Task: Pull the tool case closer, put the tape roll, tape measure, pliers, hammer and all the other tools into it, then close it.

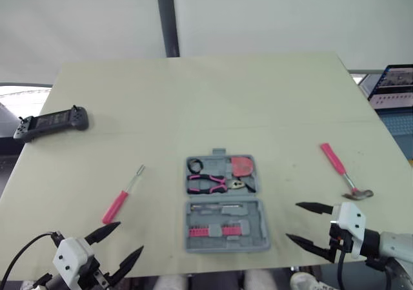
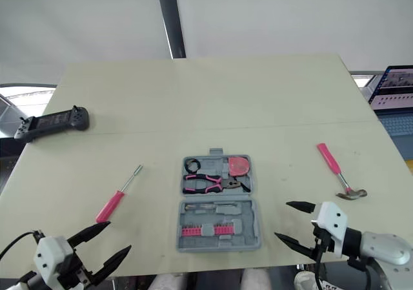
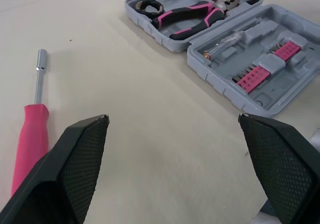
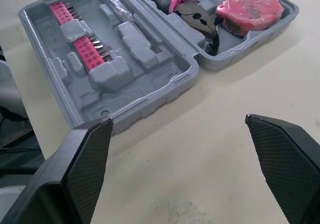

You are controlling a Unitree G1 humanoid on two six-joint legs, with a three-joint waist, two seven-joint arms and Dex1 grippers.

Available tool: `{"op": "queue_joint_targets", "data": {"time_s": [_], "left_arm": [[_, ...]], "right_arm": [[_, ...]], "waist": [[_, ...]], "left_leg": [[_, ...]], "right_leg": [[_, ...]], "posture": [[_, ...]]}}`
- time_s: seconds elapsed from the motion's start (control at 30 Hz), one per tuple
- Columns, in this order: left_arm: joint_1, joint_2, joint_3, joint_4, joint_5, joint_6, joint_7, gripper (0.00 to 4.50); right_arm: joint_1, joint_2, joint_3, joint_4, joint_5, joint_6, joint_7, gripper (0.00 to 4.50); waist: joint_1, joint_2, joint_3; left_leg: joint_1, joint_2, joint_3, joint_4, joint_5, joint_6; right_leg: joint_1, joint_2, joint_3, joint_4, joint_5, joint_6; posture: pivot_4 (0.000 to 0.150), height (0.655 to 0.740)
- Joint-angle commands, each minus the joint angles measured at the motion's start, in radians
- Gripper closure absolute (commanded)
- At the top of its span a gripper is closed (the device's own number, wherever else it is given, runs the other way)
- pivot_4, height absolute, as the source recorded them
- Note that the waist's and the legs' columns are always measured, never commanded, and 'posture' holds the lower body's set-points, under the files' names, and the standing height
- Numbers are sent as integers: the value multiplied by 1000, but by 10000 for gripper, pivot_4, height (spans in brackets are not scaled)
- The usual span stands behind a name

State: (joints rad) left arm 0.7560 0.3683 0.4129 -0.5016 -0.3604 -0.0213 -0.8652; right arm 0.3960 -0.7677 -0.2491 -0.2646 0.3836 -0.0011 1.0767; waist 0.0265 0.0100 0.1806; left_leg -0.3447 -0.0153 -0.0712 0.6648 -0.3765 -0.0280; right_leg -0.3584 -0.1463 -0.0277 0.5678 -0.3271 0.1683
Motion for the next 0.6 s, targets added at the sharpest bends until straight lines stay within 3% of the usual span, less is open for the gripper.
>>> {"op": "queue_joint_targets", "data": {"time_s": [0.03,0.3,0.6], "left_arm": [[19,0,-17,-16,-13,-13,14,556],[18,15,-29,-15,-36,-4,24,556],[-119,155,-140,-86,-193,68,-134,556]], "right_arm": [[0,0,-15,2,10,-19,12,0],[14,10,-24,-2,15,-19,1,0],[-25,64,-121,-35,43,126,-185,0]], "waist": [[0,0,0],[-1,0,0],[1,1,-1]], "left_leg": [[0,0,0,0,0,0],[0,0,0,0,0,0],[2,-1,0,2,1,0]], "right_leg": [[0,0,0,0,0,0],[0,0,0,2,0,0],[0,0,2,7,-1,-2]], "posture": [[1500,7400],[1500,7400],[1500,7400]]}}
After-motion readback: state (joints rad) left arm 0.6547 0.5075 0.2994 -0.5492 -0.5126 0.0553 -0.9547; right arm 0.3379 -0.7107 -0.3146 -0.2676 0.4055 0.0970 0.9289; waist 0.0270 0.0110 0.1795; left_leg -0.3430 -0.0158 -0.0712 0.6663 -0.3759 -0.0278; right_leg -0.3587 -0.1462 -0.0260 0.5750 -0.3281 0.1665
